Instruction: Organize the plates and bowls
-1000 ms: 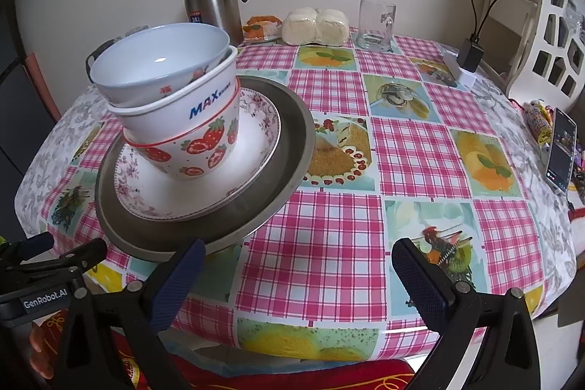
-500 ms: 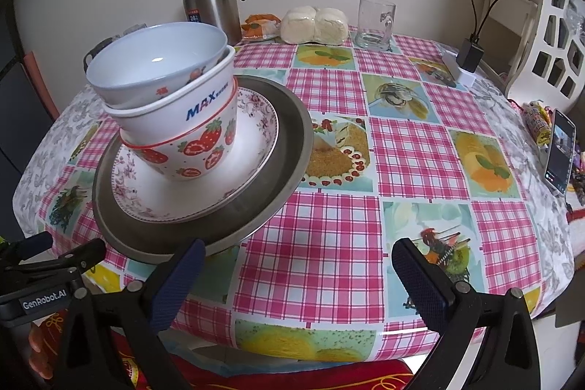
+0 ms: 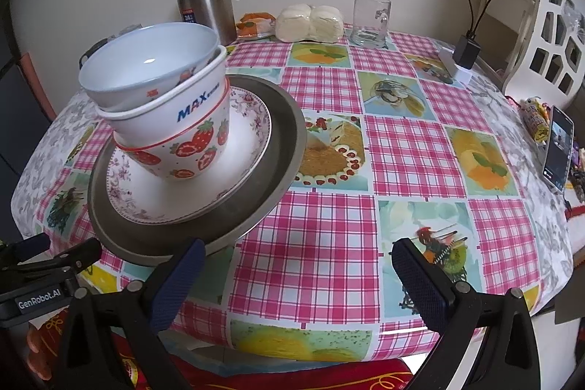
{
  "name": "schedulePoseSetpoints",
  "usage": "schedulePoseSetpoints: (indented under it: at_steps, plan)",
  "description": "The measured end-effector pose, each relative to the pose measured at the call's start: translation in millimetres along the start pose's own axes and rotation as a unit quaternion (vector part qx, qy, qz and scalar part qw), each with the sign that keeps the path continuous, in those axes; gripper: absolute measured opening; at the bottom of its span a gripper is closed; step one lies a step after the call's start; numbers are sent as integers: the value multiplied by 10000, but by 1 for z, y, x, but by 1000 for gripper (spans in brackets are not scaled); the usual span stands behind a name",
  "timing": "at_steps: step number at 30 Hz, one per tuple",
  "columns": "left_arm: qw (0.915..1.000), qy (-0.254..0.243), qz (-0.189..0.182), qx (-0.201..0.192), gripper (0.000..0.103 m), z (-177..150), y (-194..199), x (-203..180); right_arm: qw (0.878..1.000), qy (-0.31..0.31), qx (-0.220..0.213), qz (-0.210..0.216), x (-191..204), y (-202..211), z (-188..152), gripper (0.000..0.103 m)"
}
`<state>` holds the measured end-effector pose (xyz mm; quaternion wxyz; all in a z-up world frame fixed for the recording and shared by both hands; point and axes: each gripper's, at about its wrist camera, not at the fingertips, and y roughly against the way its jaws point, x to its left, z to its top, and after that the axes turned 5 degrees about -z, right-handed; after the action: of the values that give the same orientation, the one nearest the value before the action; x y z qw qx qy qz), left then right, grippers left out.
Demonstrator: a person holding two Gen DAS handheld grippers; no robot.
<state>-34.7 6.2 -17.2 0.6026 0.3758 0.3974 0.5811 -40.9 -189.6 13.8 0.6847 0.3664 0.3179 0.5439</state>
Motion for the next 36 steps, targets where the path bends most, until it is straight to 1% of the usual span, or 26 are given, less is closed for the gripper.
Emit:
schedulePoseSetpoints:
  at_steps: [36]
  plan:
    - [10000, 89, 7, 18, 99, 4, -1, 3, 10000, 14, 23, -6, 1, -2, 1, 103]
